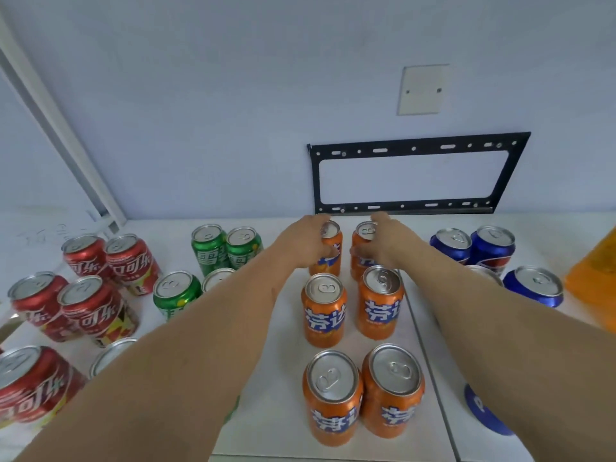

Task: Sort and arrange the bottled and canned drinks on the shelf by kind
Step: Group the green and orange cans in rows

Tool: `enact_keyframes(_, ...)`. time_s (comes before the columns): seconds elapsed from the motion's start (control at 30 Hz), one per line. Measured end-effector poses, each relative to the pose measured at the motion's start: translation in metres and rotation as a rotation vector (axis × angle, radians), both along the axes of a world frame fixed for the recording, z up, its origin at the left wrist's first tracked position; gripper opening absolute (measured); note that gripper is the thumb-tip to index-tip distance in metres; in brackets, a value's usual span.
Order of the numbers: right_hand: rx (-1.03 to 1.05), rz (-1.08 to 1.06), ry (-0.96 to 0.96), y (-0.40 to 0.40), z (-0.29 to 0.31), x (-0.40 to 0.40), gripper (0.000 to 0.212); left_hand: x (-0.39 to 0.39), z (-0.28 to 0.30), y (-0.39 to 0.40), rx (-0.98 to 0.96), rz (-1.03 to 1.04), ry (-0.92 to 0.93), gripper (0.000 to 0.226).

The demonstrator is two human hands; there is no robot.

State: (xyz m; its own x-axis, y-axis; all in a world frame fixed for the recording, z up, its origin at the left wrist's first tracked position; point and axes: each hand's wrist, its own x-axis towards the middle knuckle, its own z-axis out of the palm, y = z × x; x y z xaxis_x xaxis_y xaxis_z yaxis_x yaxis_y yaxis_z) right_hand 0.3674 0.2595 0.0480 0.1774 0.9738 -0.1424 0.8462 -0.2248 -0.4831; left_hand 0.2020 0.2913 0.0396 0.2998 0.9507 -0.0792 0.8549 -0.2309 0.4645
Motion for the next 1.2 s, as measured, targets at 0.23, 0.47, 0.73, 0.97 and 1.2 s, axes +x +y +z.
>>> enact_keyframes(0.23,0.009,0.051,0.134,-0.075,0.026,0.006,0.059,-0.021,0.033,-0.053,0.013,-0.079,0.086,0.063)
enact_keyframes(0.47,-0.043,0.085,0.162,-0.113,0.006,0.002,0.076,-0.028,0.028,-0.097,-0.193,-0.283,0.154,0.066)
enact_keyframes(0.73,-0.046,0.058,0.154,-0.111,-0.002,0.001,0.082,-0.028,0.024,-0.089,-0.231,-0.271,0.09,0.072)
enact_keyframes(0.97,0.336,-0.114,0.402,-0.178,-0.005,-0.004,0.06,-0.051,0.026,-0.162,0.025,-0.045,-0.254,0.062)
enact_keyframes(1.2,0.372,-0.046,0.711,-0.233,-0.05,-0.027,0.073,-0.049,-0.039,-0.237,-0.089,-0.076,-0.576,0.069)
